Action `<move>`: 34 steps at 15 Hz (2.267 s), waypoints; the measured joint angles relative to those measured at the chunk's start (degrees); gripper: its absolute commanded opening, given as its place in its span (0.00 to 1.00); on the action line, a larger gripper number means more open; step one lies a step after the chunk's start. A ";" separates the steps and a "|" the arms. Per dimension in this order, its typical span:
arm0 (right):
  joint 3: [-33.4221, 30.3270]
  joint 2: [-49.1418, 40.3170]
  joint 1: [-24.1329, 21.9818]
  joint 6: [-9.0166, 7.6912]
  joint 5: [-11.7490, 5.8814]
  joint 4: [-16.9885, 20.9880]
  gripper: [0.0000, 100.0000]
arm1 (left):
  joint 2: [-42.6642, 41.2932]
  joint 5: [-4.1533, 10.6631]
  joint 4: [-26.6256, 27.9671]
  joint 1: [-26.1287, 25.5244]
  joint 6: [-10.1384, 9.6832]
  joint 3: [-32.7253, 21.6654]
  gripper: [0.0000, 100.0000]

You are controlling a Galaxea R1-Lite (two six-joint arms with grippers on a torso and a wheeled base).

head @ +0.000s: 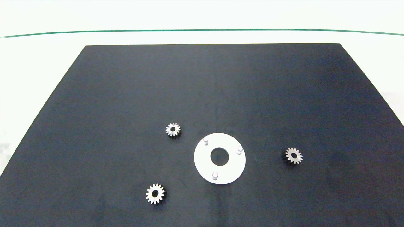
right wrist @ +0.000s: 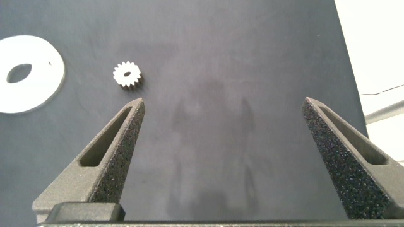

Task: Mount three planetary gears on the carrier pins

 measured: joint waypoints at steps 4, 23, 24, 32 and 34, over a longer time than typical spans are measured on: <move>-7.64 11.28 2.45 -6.84 4.32 9.75 1.00 | 0.96 -0.01 1.99 -0.24 0.02 -1.10 1.00; -10.20 48.30 16.66 -7.44 3.08 -8.13 1.00 | 1.62 -0.26 2.11 -0.02 0.02 -0.33 1.00; -10.73 49.42 16.73 -7.44 3.08 -8.46 1.00 | 1.57 -0.28 2.13 -0.02 0.02 -0.20 1.00; -14.25 55.02 17.66 -7.44 3.08 -8.67 1.00 | 1.60 -0.43 2.13 -0.11 0.27 -0.09 1.00; -15.63 56.81 17.69 -7.44 3.13 -8.73 1.00 | 1.60 -0.43 2.13 -0.11 0.29 -0.09 1.00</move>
